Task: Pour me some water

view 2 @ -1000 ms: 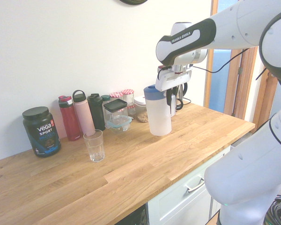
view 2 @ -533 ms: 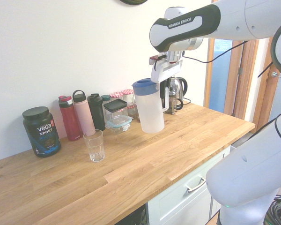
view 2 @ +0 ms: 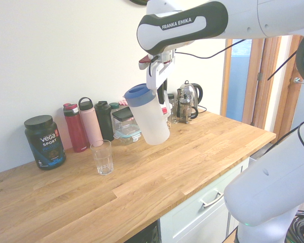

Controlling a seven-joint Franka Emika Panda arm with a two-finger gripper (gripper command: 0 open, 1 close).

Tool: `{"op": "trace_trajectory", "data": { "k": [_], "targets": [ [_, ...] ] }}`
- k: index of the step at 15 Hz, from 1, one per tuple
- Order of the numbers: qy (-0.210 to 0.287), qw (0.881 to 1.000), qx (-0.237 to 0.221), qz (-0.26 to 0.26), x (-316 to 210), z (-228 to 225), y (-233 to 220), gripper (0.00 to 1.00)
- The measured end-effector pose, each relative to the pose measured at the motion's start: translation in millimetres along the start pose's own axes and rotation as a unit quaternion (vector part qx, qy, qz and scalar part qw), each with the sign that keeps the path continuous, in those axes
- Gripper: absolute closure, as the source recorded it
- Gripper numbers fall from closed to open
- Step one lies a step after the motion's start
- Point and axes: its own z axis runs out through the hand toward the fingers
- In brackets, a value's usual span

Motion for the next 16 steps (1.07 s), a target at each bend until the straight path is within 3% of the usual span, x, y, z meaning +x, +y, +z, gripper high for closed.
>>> {"op": "trace_trajectory", "data": {
  "k": [8, 16],
  "targets": [
    [-0.02, 0.995, -0.051, -0.089, 6.2, 9.0, -89.1, 1.0],
    [-0.064, 0.978, -0.133, -0.145, 32.0, 39.1, -148.4, 1.0]
  ]
}}
